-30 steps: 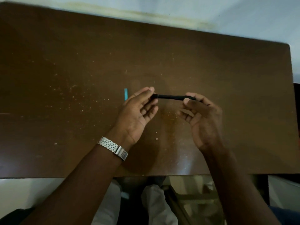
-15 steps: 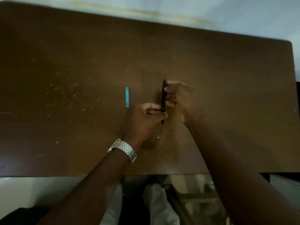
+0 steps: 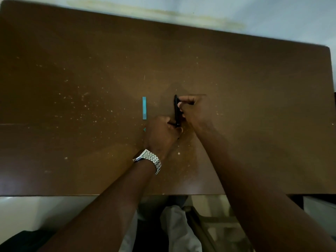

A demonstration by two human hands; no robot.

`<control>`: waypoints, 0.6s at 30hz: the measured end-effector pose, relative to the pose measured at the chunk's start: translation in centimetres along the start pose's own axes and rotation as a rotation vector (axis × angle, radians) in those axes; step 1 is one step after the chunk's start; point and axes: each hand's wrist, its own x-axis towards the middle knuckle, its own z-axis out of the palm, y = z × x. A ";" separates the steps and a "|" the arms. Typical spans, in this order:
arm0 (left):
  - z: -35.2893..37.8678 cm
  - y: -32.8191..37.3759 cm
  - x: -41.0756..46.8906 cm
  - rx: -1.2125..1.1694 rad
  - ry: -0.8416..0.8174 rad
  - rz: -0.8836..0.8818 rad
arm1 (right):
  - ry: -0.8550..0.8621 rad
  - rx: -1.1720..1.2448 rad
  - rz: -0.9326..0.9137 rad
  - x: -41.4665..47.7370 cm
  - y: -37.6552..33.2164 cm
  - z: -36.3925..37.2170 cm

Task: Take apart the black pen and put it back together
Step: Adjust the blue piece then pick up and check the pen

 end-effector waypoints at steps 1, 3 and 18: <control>-0.1 0.1 0.0 0.000 -0.006 0.008 | 0.005 -0.010 -0.011 -0.1 0.1 0.1; -0.3 0.2 -0.2 -0.009 -0.017 0.014 | 0.003 -0.022 -0.009 -0.3 0.0 0.1; -7.6 -1.8 3.2 -0.034 0.270 -0.074 | -0.205 -0.444 -0.336 -10.7 -0.7 3.7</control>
